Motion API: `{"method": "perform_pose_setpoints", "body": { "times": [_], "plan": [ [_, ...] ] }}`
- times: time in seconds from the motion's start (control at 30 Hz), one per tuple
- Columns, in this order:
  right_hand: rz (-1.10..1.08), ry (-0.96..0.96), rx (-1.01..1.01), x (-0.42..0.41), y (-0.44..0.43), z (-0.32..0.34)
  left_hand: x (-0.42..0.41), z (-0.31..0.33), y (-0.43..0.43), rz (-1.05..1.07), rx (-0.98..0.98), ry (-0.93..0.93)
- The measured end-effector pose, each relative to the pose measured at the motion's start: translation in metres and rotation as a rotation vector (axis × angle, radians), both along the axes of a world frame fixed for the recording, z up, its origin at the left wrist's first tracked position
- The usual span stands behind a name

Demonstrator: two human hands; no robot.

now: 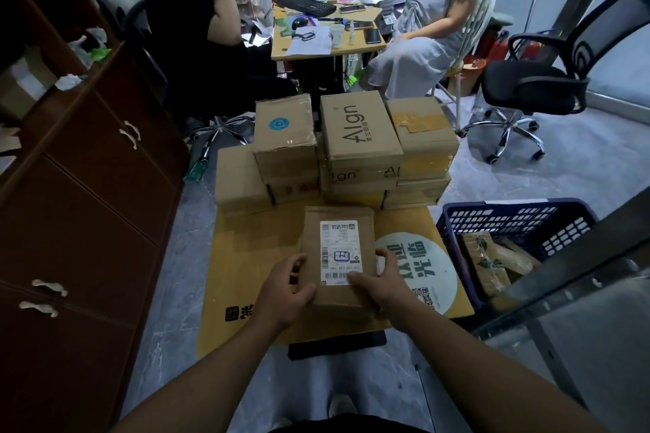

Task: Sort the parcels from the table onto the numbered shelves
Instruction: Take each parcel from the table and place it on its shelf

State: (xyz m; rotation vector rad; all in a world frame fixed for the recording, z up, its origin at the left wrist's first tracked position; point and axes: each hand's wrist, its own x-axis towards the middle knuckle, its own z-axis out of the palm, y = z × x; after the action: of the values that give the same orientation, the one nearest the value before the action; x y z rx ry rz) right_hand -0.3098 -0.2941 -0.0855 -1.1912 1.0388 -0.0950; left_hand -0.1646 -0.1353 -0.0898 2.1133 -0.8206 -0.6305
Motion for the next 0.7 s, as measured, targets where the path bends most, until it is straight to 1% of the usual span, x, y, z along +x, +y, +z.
{"method": "perform_pose_setpoints", "body": {
  "times": [0.13,0.27,0.43,0.7],
  "plan": [
    [-0.012,-0.016,-0.034,0.0,0.002,-0.007,0.003,0.002,0.0,-0.054,-0.009,-0.045],
    [-0.041,-0.077,-0.036,-0.007,0.002,-0.006,0.009,0.004,-0.002,-0.125,-0.021,-0.084],
    [-0.094,-0.09,-0.154,-0.019,0.003,-0.002,0.021,0.004,-0.009,-0.279,-0.012,-0.096],
    [-0.424,-0.171,-0.274,-0.033,0.033,0.002,0.035,0.02,-0.035,-0.523,-0.09,-0.235]
  ]
}}
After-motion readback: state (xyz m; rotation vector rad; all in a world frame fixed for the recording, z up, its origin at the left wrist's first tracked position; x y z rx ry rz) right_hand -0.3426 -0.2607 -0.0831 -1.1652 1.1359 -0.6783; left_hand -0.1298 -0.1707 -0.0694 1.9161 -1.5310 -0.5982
